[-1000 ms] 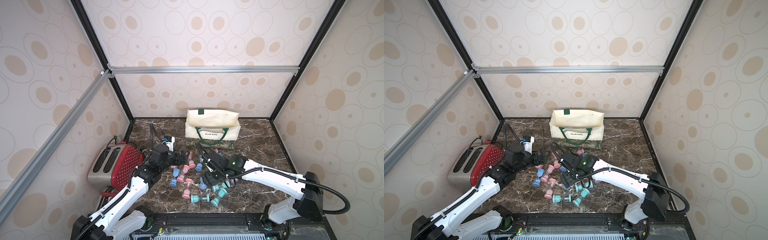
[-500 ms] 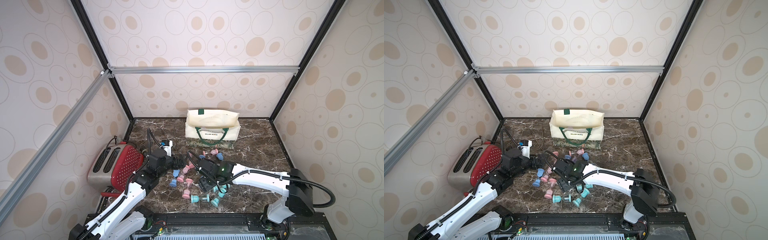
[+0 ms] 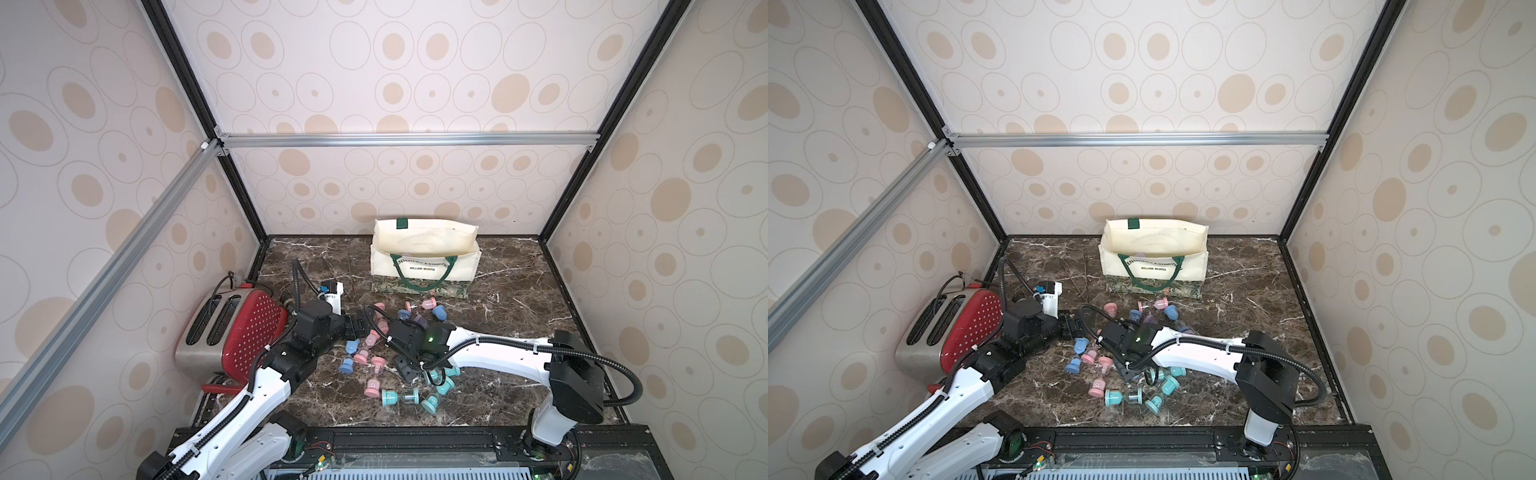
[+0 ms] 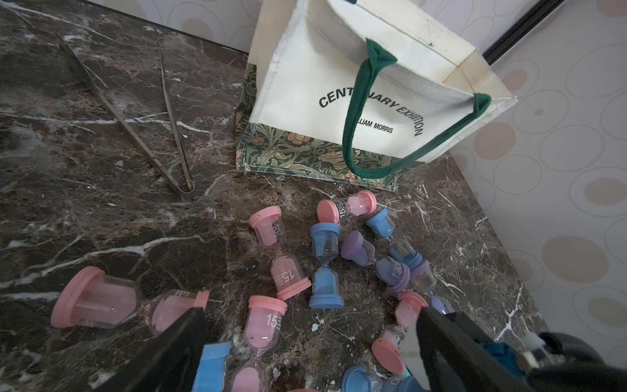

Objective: Put the hourglass into the canvas bag
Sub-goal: Pick up the hourglass from the center of the board.

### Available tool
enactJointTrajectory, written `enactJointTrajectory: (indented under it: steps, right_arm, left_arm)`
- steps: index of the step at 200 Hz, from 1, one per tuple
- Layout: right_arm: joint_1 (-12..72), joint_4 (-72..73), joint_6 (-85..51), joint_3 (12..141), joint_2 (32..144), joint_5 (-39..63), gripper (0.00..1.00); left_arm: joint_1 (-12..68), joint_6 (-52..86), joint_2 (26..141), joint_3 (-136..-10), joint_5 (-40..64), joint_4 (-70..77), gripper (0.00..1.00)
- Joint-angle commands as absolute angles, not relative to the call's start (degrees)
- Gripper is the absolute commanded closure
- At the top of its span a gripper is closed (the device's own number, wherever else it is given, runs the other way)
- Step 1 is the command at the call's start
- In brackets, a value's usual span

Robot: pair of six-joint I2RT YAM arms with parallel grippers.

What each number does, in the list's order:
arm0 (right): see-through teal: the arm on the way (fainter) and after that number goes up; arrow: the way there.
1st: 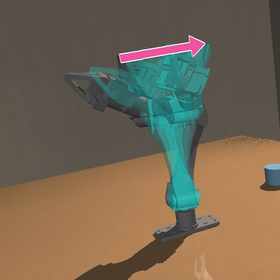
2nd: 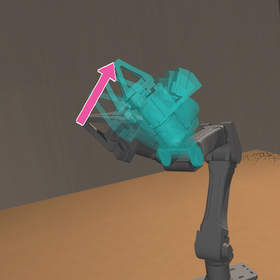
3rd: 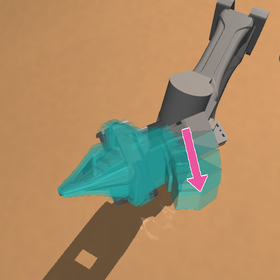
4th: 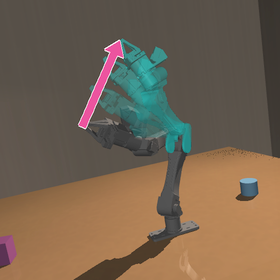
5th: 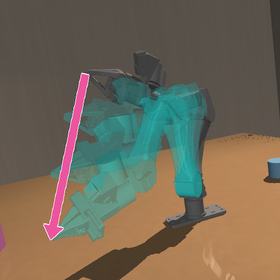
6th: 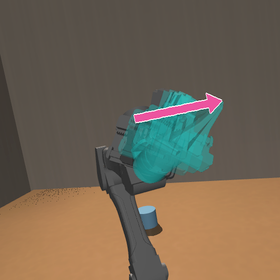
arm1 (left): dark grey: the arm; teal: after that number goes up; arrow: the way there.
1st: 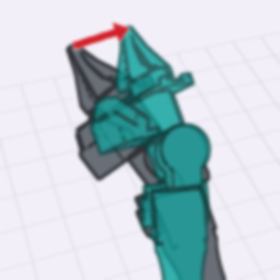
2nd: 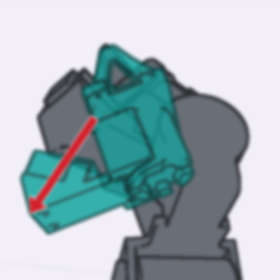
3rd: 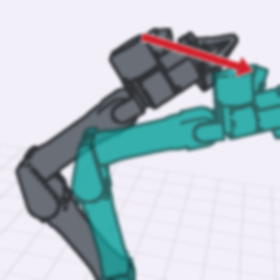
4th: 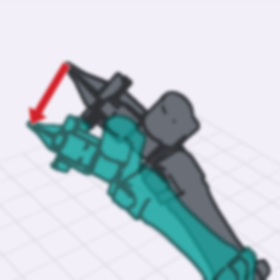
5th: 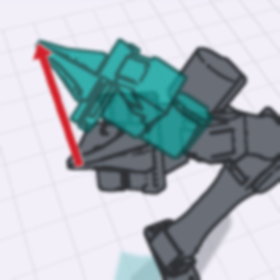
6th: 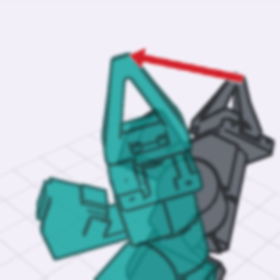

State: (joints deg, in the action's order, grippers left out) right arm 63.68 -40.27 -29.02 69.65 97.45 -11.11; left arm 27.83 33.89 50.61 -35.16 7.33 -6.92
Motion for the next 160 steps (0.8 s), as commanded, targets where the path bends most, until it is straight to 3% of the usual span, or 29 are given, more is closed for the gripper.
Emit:
enactJointTrajectory:
  steps: [1,112,160]
  right_arm:
    - [64.1,-40.2,-28.9,70.9,98.7,-12.6,0.4]
    - [64.1,-39.8,-28.7,70.7,98.8,-12.6,0.64]
    - [64.1,-40.8,-29.1,71.3,97.4,-12.0,0.69]
  left_arm:
    - [28.2,34.5,50.3,-35.6,6.5,-6.9,0.03]
    - [28.2,34.6,50.2,-35.5,6.5,-6.9,0.02]
    - [28.2,34.6,50.1,-36.1,6.6,-7.2,0.03]
